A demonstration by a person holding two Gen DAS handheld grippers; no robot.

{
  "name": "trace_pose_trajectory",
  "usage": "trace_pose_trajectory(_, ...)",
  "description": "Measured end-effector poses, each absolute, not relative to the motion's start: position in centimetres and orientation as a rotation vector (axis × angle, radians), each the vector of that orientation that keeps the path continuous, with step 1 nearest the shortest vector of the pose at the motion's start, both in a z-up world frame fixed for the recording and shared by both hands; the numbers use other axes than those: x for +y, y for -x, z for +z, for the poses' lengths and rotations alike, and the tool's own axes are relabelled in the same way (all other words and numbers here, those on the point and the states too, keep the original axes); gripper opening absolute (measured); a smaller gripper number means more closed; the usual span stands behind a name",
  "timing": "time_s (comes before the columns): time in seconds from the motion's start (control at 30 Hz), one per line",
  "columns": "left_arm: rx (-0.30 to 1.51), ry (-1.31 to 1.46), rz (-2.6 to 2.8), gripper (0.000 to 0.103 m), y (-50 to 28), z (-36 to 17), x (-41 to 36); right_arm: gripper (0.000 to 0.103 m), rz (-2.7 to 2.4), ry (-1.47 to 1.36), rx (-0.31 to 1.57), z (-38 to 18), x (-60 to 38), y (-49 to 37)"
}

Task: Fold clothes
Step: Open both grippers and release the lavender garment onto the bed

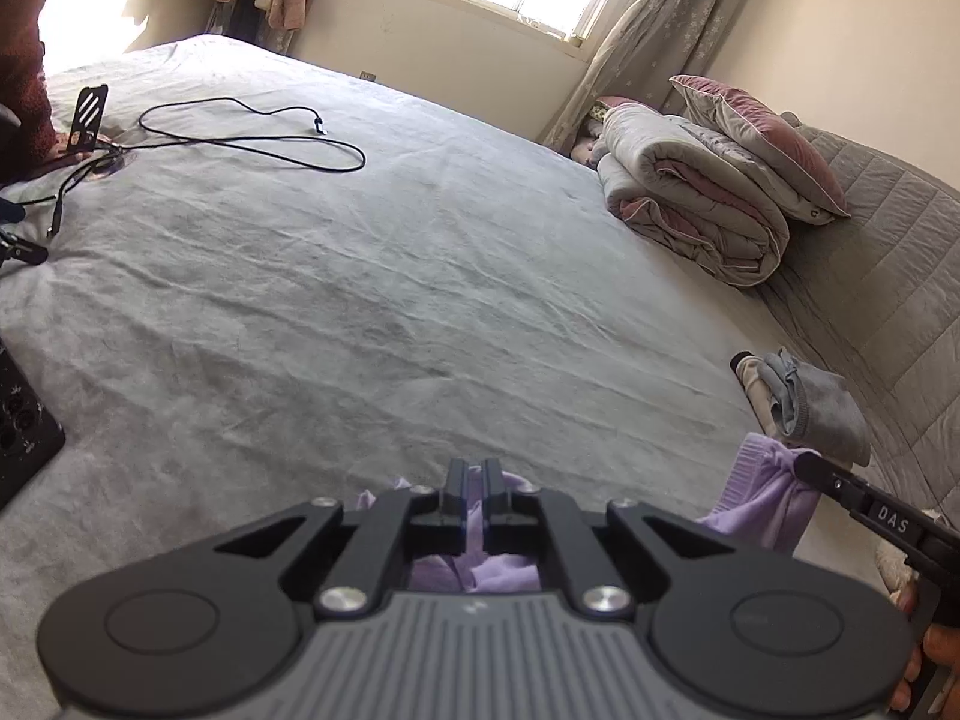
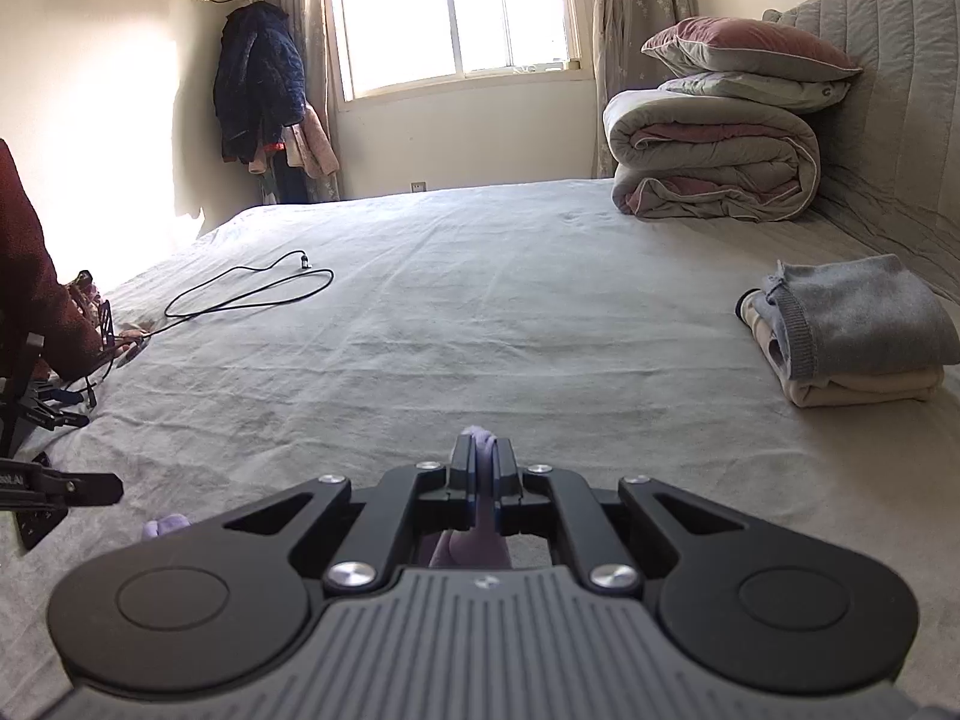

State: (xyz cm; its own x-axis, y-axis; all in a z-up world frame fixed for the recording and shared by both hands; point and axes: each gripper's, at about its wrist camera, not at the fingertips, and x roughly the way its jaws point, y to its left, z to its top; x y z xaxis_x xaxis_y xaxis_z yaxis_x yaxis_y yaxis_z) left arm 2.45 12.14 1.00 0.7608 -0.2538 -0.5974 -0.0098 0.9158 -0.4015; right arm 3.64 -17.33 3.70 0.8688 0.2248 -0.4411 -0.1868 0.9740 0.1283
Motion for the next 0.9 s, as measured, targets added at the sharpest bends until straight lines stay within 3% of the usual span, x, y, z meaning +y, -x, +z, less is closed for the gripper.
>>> trace_pose_trajectory(0.03,0.711,0.405,-0.149,0.008,-2.7,0.8,12.2,0.006,0.220,-0.085,0.460,4.1,-17.2,-3.6)
trace_pose_trajectory(0.1,0.732,0.414,-0.168,0.029,-3.2,0.3,12.0,0.006,0.224,-0.082,0.446,4.5,-17.2,-3.3)
trace_pose_trajectory(0.2,0.753,0.426,-0.182,0.038,-3.9,-0.2,11.6,0.006,0.223,-0.080,0.435,4.9,-17.5,-3.0)
trace_pose_trajectory(0.43,0.805,0.362,-0.227,0.046,-4.7,-1.1,8.7,0.006,0.167,-0.161,0.486,2.5,-19.9,-2.6)
trace_pose_trajectory(0.9,0.889,0.131,-0.298,0.043,-0.9,-2.2,4.8,0.006,0.157,-0.170,0.594,0.4,-22.5,-2.2)
